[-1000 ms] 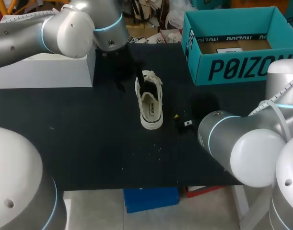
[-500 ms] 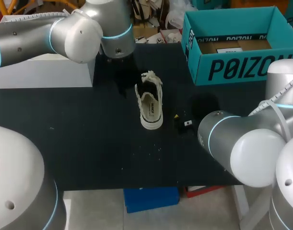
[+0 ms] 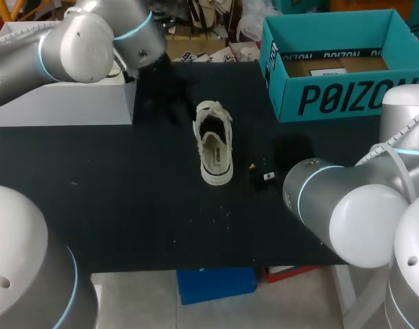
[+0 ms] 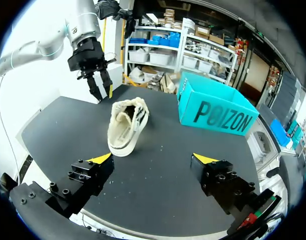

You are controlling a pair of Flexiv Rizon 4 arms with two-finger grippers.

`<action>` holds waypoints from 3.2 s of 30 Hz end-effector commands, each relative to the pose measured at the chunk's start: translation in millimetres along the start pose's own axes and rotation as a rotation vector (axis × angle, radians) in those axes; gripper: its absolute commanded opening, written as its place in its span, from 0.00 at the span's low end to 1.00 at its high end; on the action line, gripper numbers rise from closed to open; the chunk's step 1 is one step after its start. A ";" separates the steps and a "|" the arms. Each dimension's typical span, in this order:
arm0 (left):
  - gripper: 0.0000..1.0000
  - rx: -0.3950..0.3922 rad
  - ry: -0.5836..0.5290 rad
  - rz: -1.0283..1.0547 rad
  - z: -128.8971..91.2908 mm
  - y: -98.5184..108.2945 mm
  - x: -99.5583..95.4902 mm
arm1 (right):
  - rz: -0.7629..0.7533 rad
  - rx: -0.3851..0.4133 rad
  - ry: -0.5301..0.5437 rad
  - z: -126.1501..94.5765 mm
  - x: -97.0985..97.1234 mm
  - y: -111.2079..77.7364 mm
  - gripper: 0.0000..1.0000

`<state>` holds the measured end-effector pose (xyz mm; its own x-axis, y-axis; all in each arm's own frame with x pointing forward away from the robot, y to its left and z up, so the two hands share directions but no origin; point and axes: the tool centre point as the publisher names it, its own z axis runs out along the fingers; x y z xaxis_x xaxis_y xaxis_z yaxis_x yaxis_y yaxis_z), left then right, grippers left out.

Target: Take the shoe out of the shoebox, open the shoe tongue, remove and reinsert the insole, then place the shoe into the shoebox

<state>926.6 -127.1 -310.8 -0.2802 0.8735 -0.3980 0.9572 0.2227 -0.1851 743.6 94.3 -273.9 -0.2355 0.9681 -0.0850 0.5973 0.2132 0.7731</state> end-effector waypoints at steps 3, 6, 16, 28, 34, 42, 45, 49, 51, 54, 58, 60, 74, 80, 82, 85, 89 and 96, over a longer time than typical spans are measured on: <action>1.00 0.293 -0.513 -0.397 -35.6 -8.8 27.5 | 0.002 -0.002 -0.003 0.3 1.9 -0.8 1.00; 1.00 0.304 -0.542 -0.393 -41.6 -15.5 27.8 | 0.002 -0.002 -0.003 0.3 1.9 -0.8 1.00; 1.00 0.304 -0.542 -0.393 -41.6 -15.5 27.8 | 0.002 -0.002 -0.003 0.3 1.9 -0.8 1.00; 1.00 -0.084 -0.478 -0.901 -51.0 15.1 32.5 | 0.002 -0.002 -0.003 0.3 1.9 -0.8 1.00; 1.00 -0.053 -0.483 -1.014 -72.6 13.1 41.1 | 0.002 -0.002 -0.003 0.3 1.9 -0.8 1.00; 1.00 -0.048 -0.472 -1.062 -80.2 7.4 44.7 | 0.002 -0.002 -0.003 0.3 1.9 -0.8 1.00; 1.00 -0.048 -0.472 -1.062 -80.2 7.4 44.7 | 0.002 -0.002 -0.003 0.3 1.9 -0.8 1.00; 1.00 -0.033 -0.469 -1.059 -76.7 6.4 46.1 | 0.002 -0.002 -0.003 0.3 1.9 -0.8 1.00; 1.00 0.033 -0.461 -1.046 -76.0 5.8 47.0 | 0.002 -0.002 -0.003 0.3 1.9 -0.8 1.00; 1.00 0.071 -0.416 -1.021 -76.6 6.2 50.1 | 0.002 -0.002 -0.003 0.3 1.9 -0.8 1.00; 1.00 0.124 -0.396 -1.003 -80.6 8.0 55.1 | 0.002 -0.002 -0.003 0.3 1.9 -0.8 1.00; 1.00 0.109 -0.390 -1.001 -82.0 8.7 56.9 | 0.002 -0.002 -0.003 0.3 1.9 -0.8 1.00; 1.00 0.103 -0.386 -0.997 -83.2 9.0 57.8 | 0.002 -0.002 -0.003 0.3 1.9 -0.8 1.00; 1.00 0.103 -0.386 -0.997 -83.2 9.0 57.8 | 0.002 -0.002 -0.003 0.3 1.9 -0.8 1.00; 1.00 0.103 -0.386 -0.997 -83.2 9.0 57.8 | 0.002 -0.002 -0.003 0.3 1.9 -0.8 1.00; 1.00 0.103 -0.386 -0.997 -83.2 9.0 57.8 | 0.002 -0.002 -0.003 0.3 1.9 -0.8 1.00; 1.00 0.103 -0.386 -0.997 -83.2 9.0 57.8 | 0.002 -0.002 -0.003 0.3 1.9 -0.8 1.00; 1.00 0.103 -0.386 -0.997 -83.2 9.0 57.8 | -0.035 0.177 -0.086 8.5 19.3 38.6 1.00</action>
<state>925.5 -38.7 -261.0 -0.9531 0.1166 -0.2793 0.2777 0.7043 -0.6533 749.5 95.7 -266.2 -0.2481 0.9611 -0.1216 0.6003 0.2511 0.7593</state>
